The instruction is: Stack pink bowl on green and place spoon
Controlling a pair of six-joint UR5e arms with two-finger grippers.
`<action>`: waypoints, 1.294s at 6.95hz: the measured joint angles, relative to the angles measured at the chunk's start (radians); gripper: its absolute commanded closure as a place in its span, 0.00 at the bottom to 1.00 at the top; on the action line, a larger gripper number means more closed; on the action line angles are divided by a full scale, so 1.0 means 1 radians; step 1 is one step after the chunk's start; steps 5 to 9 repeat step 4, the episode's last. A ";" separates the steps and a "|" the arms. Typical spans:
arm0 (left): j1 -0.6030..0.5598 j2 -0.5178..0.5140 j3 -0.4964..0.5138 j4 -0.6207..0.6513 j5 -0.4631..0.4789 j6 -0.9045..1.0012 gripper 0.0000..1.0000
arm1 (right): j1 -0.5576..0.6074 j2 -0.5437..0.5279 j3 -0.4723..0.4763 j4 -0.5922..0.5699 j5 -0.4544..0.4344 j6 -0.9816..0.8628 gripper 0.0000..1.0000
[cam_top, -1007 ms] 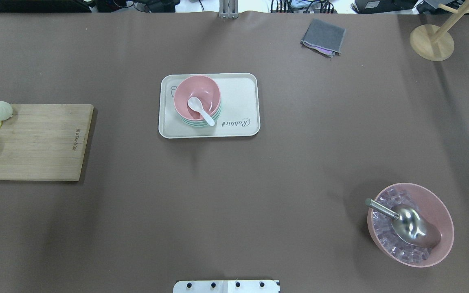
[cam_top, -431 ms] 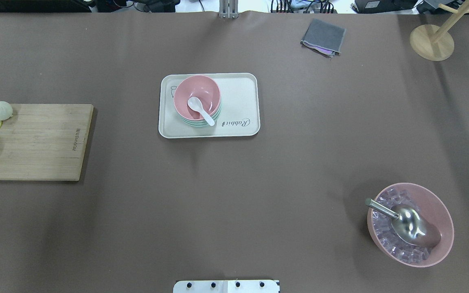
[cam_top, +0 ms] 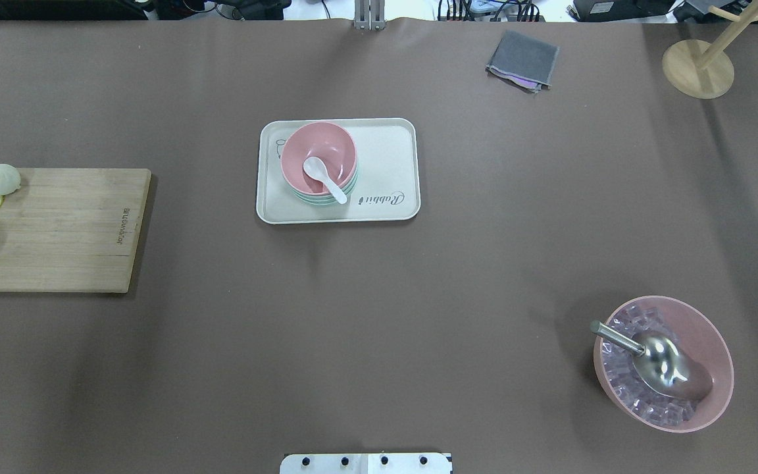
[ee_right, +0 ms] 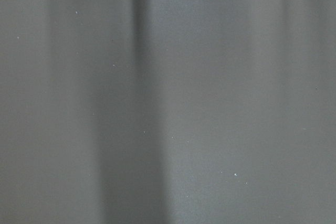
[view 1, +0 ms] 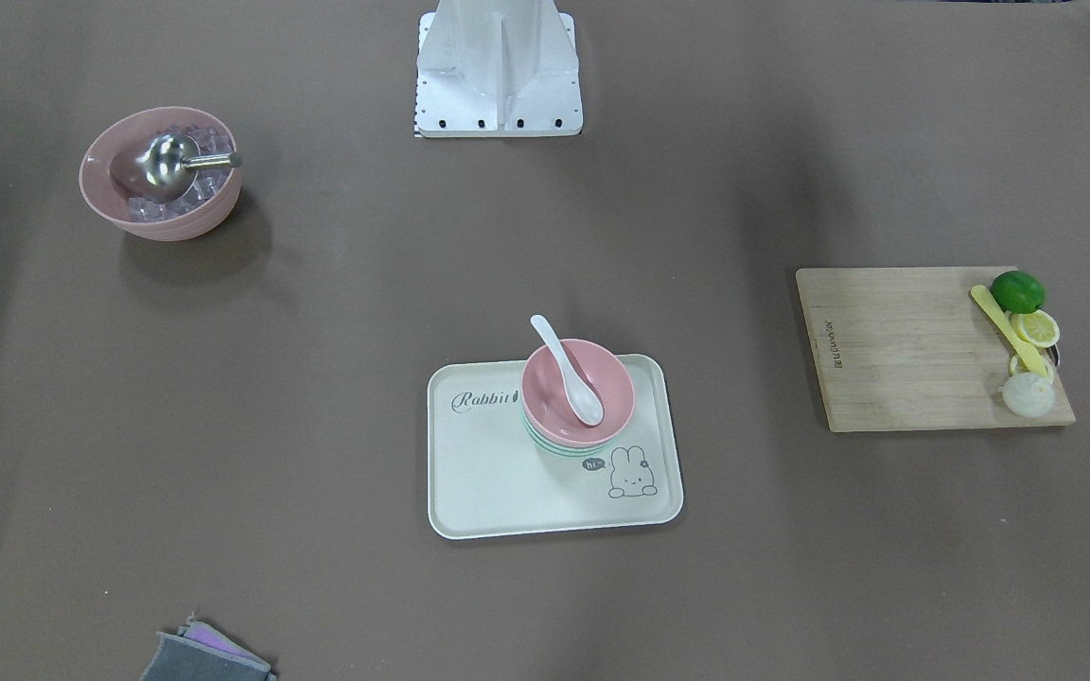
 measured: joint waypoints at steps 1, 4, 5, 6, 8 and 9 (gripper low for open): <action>0.000 0.000 0.001 0.000 0.001 0.000 0.02 | 0.000 0.000 0.000 0.000 -0.001 0.000 0.00; 0.000 -0.003 0.012 0.000 -0.001 0.000 0.02 | 0.001 0.001 -0.001 0.000 -0.002 0.000 0.00; 0.000 -0.003 0.012 0.000 -0.001 0.000 0.02 | 0.001 0.001 -0.001 0.000 -0.002 0.000 0.00; 0.000 -0.003 0.012 0.000 -0.001 0.000 0.02 | 0.001 0.001 -0.001 0.000 -0.002 0.000 0.00; 0.000 -0.003 0.012 0.000 -0.001 0.000 0.02 | 0.001 0.001 -0.001 0.000 -0.002 0.000 0.00; 0.000 -0.003 0.012 0.000 -0.001 0.000 0.02 | 0.001 0.001 -0.001 0.000 -0.002 0.000 0.00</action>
